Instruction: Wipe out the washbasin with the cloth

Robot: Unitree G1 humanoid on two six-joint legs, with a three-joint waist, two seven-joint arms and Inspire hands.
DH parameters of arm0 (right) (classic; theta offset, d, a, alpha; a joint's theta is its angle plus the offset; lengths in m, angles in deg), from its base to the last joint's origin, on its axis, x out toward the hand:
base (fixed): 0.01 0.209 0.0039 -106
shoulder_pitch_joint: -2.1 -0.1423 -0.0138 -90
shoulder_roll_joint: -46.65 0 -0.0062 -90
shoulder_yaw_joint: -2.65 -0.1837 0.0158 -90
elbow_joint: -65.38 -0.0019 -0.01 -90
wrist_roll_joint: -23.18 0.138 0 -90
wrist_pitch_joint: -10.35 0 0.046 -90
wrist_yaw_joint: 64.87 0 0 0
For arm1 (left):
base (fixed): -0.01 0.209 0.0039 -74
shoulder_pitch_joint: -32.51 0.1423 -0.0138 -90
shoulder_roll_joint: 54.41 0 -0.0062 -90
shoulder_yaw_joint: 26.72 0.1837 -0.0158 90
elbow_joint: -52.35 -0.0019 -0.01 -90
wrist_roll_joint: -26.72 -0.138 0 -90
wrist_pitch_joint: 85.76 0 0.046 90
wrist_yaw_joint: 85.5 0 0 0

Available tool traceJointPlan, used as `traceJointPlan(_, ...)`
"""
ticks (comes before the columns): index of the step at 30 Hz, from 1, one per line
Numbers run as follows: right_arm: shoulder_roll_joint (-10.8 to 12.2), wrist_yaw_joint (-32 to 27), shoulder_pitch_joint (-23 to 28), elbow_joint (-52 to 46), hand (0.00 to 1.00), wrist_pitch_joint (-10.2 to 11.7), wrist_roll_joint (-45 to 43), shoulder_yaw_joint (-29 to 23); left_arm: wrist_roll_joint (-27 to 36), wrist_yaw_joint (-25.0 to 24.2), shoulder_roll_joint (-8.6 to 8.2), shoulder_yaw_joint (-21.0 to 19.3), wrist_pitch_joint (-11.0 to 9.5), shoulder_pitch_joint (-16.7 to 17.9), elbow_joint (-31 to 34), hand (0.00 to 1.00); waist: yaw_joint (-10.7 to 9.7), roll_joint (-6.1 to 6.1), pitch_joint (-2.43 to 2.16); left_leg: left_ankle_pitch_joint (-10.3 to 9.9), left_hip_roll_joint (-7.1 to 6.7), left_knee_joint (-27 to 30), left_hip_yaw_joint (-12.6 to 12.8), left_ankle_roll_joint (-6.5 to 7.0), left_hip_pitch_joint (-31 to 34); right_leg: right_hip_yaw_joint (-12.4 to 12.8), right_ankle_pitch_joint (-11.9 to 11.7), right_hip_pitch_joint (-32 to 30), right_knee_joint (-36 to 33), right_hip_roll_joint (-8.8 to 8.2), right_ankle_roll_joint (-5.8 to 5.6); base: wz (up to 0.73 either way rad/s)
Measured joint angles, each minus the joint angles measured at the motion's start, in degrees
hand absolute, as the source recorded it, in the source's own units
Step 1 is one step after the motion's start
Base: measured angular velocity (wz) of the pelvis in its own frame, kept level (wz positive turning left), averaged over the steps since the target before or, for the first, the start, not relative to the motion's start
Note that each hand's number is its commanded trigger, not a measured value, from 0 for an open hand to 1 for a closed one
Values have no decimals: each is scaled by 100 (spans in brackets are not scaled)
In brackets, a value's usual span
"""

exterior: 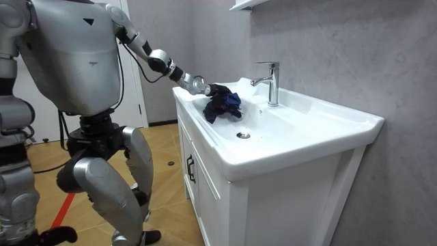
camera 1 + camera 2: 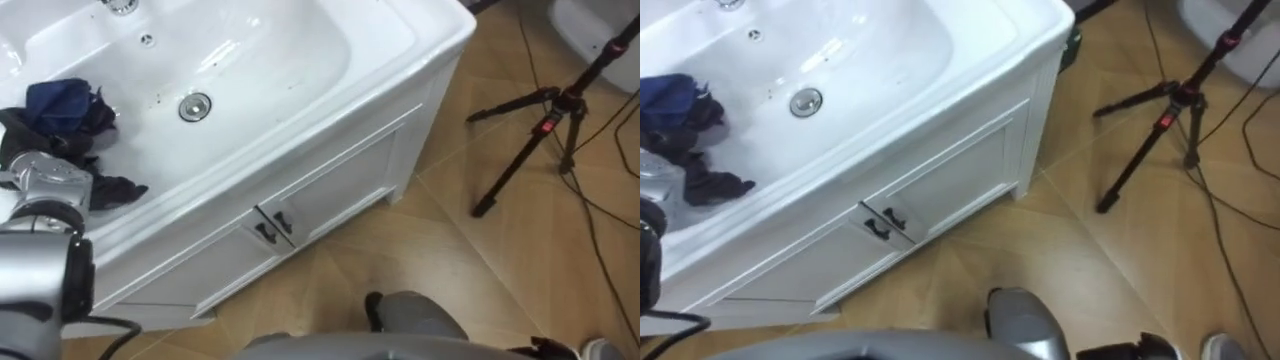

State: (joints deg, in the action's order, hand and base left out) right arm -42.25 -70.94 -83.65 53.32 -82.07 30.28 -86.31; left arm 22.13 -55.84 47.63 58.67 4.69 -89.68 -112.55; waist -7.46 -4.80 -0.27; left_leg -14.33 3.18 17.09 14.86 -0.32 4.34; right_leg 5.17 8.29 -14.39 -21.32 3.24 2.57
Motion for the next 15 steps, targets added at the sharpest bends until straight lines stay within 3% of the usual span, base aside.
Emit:
traceJointPlan(5,-22,60,210,-35,0,-15,-321,-598,-78,-7,239,-409,88,327,662,100,158,-72,15,0,10,-108,-34,-3,-299,-57,23,332,163,-6,3,3)
traceJointPlan(8,-21,56,296,-48,0,-33,-503,-857,-353,-13,288,-477,193,588,1027,100,225,-150,-1,0,-15,-213,-110,-3,-521,-121,68,550,199,-14,-12,15)
traceJointPlan(11,-22,66,372,-197,0,-149,-554,-933,-453,-67,294,-479,312,751,1260,100,310,-223,-47,1,-35,-349,-173,-2,-719,-199,97,775,273,-34,-28,13)
traceJointPlan(15,-18,126,370,-216,0,-222,-530,-960,-483,-217,285,-481,548,1014,1629,100,313,-239,-53,1,-52,-420,-264,-1,-926,-264,131,1022,337,-50,-39,14)
